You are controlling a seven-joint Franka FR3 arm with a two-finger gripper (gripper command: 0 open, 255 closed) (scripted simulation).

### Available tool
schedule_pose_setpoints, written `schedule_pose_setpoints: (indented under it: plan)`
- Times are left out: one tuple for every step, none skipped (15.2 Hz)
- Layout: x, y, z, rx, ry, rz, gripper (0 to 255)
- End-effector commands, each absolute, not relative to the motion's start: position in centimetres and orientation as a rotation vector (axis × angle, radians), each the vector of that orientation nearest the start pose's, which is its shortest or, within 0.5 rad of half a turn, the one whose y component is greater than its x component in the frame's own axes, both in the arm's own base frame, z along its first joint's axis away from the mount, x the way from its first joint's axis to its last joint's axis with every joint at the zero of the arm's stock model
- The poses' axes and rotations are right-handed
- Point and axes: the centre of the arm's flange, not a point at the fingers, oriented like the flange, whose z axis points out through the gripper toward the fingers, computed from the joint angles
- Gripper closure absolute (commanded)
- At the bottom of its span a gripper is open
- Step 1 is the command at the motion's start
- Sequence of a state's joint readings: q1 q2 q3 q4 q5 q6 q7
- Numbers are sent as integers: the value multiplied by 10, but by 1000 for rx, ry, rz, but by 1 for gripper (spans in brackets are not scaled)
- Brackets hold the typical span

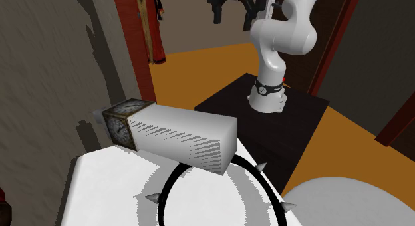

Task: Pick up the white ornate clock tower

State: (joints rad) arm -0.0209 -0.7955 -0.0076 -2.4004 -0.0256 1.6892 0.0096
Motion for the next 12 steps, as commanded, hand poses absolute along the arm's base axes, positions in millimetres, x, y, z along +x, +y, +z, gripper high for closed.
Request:
schedule_pose_setpoints:
  plan:
    - [315,-12,583,-3159,54,-133,0]
    - [325,-4,581,-3154,119,-139,0]
    - [334,4,578,-3147,185,-144,0]
    - [344,11,576,-3140,250,-149,0]
    - [355,18,574,-3130,315,-155,0]
    - [365,25,571,-3120,379,-160,0]
    - [376,31,569,-3108,444,-165,0]
    - [388,36,567,-3094,508,-170,0]
    - [399,42,565,-3080,572,-175,0]
    - [411,46,563,-3064,635,-180,0]
    - [423,51,561,-3046,698,-184,0]
    - [435,54,560,-3028,760,-189,0]
